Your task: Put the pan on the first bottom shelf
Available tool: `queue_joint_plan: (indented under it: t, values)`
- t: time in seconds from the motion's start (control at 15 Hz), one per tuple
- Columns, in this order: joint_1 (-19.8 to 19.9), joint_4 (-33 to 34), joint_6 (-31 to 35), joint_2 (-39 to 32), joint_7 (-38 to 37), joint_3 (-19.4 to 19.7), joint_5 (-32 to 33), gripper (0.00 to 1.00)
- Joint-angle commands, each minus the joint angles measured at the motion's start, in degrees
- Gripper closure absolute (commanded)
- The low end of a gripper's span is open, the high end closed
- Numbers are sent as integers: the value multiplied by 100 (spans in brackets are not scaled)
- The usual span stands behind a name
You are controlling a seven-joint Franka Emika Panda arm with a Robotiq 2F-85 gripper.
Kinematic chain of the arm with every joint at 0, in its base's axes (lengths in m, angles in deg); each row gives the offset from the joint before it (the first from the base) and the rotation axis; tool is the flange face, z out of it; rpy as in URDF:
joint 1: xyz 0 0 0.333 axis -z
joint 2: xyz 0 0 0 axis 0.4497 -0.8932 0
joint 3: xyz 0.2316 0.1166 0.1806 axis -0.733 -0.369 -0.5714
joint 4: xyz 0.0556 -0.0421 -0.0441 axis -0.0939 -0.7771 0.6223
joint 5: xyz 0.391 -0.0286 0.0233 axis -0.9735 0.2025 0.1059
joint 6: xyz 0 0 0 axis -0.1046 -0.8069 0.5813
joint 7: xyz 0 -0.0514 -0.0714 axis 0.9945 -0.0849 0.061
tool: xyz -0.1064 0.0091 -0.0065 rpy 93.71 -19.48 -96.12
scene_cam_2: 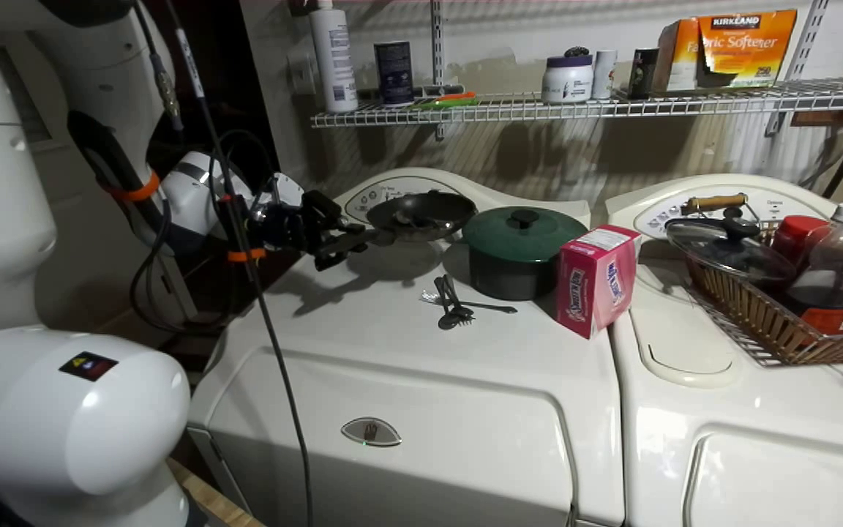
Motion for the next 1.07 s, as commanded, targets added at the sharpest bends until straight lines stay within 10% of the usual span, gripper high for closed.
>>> queue_joint_plan:
  t: [0.0, 0.87, 0.93, 1.0]
  values:
    - [118, -225, -119, 659, 368, 70, 186, 93]
    - [227, 55, -298, 1219, 1080, 172, 899, 93]
    - [227, 72, -295, 1229, 1105, 173, 909, 71]
    - [227, 63, -269, 1207, 1110, 173, 884, 71]
